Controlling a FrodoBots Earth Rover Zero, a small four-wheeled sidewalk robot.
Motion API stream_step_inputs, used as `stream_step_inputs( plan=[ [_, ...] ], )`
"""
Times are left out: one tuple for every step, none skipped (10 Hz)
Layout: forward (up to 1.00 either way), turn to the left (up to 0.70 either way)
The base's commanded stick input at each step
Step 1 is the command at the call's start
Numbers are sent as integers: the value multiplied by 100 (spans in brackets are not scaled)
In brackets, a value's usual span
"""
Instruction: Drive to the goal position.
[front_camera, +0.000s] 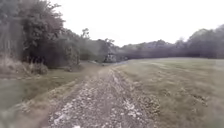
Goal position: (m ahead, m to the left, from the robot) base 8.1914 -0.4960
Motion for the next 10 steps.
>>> stream_step_inputs(
  plan=[
    [45,0],
    [45,0],
    [45,0],
    [45,0],
    [45,0],
    [45,0],
    [45,5],
    [45,23],
    [45,27],
    [45,27]
  ],
)
